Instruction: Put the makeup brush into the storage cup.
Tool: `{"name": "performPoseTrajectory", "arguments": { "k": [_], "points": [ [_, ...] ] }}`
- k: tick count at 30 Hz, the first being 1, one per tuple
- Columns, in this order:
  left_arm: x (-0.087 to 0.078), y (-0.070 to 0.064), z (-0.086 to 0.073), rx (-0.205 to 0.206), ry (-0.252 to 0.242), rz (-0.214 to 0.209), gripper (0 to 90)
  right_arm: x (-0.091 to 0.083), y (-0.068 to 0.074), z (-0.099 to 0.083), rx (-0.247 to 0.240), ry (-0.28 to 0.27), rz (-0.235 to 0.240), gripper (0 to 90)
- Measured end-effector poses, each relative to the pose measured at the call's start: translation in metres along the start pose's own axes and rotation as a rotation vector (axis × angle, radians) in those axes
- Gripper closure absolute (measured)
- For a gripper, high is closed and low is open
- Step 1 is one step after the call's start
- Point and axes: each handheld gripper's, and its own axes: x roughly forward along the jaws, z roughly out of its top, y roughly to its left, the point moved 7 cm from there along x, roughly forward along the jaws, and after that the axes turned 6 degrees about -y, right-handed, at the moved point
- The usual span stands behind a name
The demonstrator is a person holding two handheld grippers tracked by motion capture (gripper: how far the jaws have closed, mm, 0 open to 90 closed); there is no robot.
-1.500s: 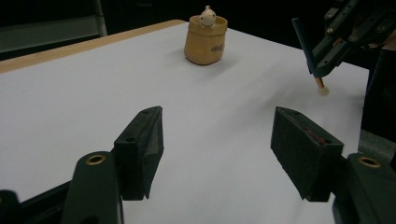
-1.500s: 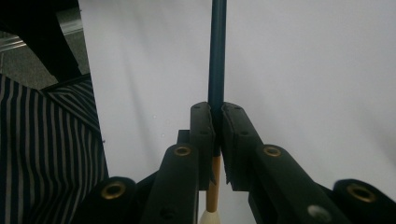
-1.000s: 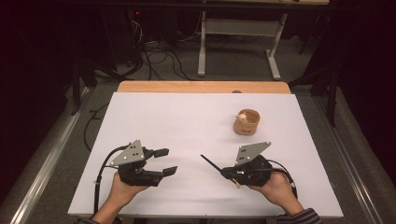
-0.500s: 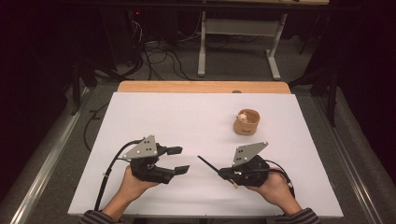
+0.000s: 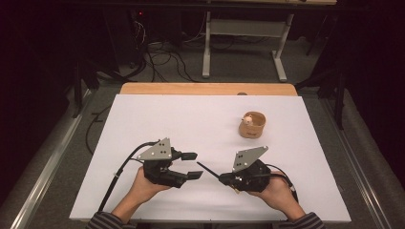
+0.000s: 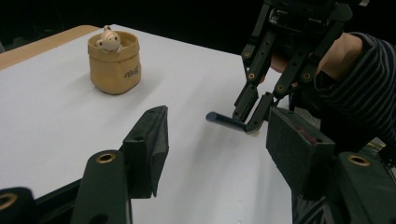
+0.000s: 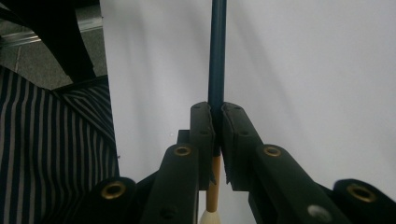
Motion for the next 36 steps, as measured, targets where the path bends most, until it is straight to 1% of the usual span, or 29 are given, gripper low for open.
{"name": "performPoseTrajectory", "arguments": {
  "k": [1,2,5,7,11,12,14,17,19,20,21,22,23,26,29,32,36],
  "points": [
    [0.001,0.0,0.0,0.0,0.0,-0.004,41.3,0.0,0.001,0.0,0.002,0.009,0.0,85.8],
    [0.002,-0.001,0.001,0.0,0.001,-0.01,42.0,0.001,0.001,0.001,-0.005,0.001,0.003,85.8],
    [0.007,-0.002,0.001,-0.001,0.007,-0.029,44.1,0.001,0.001,0.001,-0.012,0.0,0.004,85.8],
    [0.009,-0.003,0.001,-0.009,0.01,-0.045,46.3,0.002,0.001,0.002,-0.009,0.002,0.006,85.8],
    [0.014,-0.004,-0.002,-0.013,0.026,-0.053,48.6,0.003,0.002,0.002,-0.012,-0.002,0.01,85.8],
    [0.014,-0.005,-0.002,-0.014,0.03,-0.057,49.6,0.003,0.002,0.002,-0.014,0.008,0.008,85.8],
    [0.015,-0.005,-0.003,-0.017,0.032,-0.062,51.5,0.003,0.003,0.002,-0.005,0.009,0.012,85.8],
    [0.015,-0.005,-0.003,-0.02,0.034,-0.064,53.7,0.004,0.004,0.003,-0.016,0.004,0.015,85.8],
    [0.015,-0.005,-0.003,-0.023,0.036,-0.064,54.5,0.004,0.005,0.003,-0.015,0.008,0.017,85.8],
    [0.015,-0.005,-0.003,-0.024,0.036,-0.064,55.0,0.005,0.004,0.003,-0.027,0.005,0.02,85.8],
    [0.015,-0.005,-0.003,-0.023,0.036,-0.065,55.4,0.005,0.005,0.004,-0.025,0.006,0.023,85.8],
    [0.016,-0.005,-0.004,-0.022,0.037,-0.064,55.8,0.005,0.005,0.004,-0.033,0.01,0.023,85.8],
    [0.016,-0.005,-0.004,-0.023,0.04,-0.068,56.0,0.005,0.006,0.004,-0.024,0.01,0.025,85.8],
    [0.016,-0.005,-0.005,-0.027,0.046,-0.076,57.1,0.007,0.007,0.005,-0.035,0.012,0.028,85.8],
    [0.017,-0.006,-0.006,-0.028,0.052,-0.083,58.3,0.007,0.008,0.005,-0.033,0.018,0.028,85.8],
    [0.018,-0.006,-0.006,-0.029,0.056,-0.088,60.0,0.008,0.008,0.006,-0.042,0.01,0.032,85.8],
    [0.018,-0.006,-0.007,-0.034,0.062,-0.096,63.8,0.008,0.008,0.006,-0.037,0.016,0.031,85.8]
  ]
}}
